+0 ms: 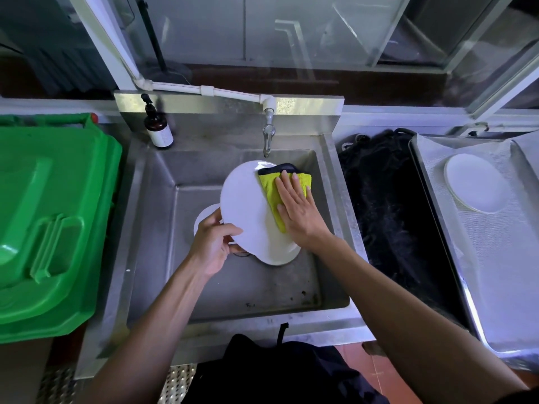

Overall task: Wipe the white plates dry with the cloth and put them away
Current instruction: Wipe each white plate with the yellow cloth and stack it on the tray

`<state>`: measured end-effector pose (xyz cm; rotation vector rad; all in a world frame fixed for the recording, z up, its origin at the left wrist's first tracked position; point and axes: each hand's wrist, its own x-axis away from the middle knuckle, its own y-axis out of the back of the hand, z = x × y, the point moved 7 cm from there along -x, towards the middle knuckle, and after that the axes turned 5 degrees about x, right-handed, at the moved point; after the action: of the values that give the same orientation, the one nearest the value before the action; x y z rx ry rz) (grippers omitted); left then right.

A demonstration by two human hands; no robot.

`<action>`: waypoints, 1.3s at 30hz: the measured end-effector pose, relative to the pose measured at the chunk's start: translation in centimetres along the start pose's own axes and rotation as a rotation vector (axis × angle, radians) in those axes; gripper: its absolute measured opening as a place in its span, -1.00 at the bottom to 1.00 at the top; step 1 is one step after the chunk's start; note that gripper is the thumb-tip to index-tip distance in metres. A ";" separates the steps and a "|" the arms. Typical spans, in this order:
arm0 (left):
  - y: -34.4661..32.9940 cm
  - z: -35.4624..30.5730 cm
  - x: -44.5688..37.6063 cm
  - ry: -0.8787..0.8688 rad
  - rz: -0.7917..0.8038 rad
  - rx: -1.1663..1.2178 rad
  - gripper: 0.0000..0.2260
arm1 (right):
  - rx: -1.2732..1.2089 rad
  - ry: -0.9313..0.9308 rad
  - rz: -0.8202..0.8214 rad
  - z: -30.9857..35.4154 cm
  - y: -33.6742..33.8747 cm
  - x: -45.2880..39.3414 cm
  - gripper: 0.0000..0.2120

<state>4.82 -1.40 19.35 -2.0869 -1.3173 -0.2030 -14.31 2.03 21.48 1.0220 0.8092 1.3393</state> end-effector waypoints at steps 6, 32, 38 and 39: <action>-1.0 0.0 0.2 0.039 0.065 -0.063 -0.74 | -0.031 0.195 -0.047 3.8 0.9 0.2 -0.47; -0.9 0.3 1.0 -0.039 -0.090 -0.062 -0.68 | -0.076 -0.020 -0.185 2.2 1.4 -1.7 -0.47; -1.2 0.6 0.9 -0.062 -0.151 0.009 -0.68 | -0.146 -0.164 -0.159 0.4 -0.3 -0.1 -0.45; -1.3 0.7 0.9 -0.062 -0.156 0.023 -0.68 | -0.150 -0.170 -0.154 0.4 -0.6 0.2 -0.45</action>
<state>4.00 0.02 19.75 -1.9858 -1.5144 -0.1903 -13.71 2.22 21.08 0.9225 0.6371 1.1473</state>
